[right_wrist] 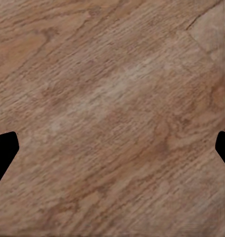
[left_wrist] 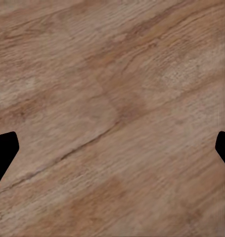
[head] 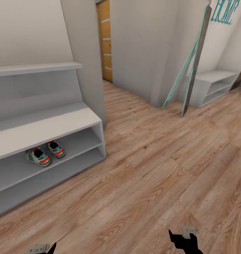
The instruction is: Pick up the two gym shoes and the two sandals from the corridor floor and place them onto the hallstand (shoe rack) in the corridor, making sure they are on the rack and not on the floor. Arrange them so the two gym shoes are next to each other and the two sandals are next to each other.
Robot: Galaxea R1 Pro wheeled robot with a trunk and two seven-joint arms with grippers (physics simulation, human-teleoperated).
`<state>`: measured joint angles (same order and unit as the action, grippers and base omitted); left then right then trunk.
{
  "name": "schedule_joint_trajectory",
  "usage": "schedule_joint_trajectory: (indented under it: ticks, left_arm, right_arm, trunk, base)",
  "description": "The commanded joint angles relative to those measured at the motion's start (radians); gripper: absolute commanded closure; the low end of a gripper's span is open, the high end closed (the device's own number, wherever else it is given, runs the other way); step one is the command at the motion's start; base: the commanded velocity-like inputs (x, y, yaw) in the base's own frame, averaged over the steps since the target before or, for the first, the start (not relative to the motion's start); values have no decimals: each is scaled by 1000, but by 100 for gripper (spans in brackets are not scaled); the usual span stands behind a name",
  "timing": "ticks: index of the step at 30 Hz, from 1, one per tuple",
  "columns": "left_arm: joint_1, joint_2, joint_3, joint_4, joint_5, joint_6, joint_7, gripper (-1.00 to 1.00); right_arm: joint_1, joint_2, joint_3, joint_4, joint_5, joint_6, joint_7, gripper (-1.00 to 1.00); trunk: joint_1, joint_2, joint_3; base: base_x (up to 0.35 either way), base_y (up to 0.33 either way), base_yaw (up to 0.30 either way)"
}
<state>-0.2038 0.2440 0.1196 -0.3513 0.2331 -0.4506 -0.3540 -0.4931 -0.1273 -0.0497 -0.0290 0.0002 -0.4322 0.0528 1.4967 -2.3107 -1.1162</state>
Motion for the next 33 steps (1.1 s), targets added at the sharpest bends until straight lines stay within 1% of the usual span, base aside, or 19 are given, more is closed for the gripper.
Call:
schedule_joint_trajectory:
  ticks: [1, 13, 22, 33]
  left_arm:
    - [0, 0, 3, 1, 9, 0, -10, -100]
    - [0, 0, 3, 3, 8, -2, -10, -100]
    - [0, -11, 3, 5, 6, -3, -10, -100]
    - [0, -14, 3, 5, 6, -3, -10, -100]
  right_arm:
    - [-1, 0, -5, 2, 0, -3, 6, -100]
    - [-1, 0, -5, 1, 0, -3, 6, -100]
    - [-1, 1, -5, 1, 0, -3, 6, -100]
    - [-1, 1, -5, 2, 0, -3, 6, -100]
  trunk:
    - [0, 0, -1]
    - [0, 0, 0]
    - [0, 0, 3]
    - [0, 0, 8]
  base:
    - [0, 0, -298]
    - [0, 0, -298]
    - [0, 0, -299]
    - [22, 0, -299]
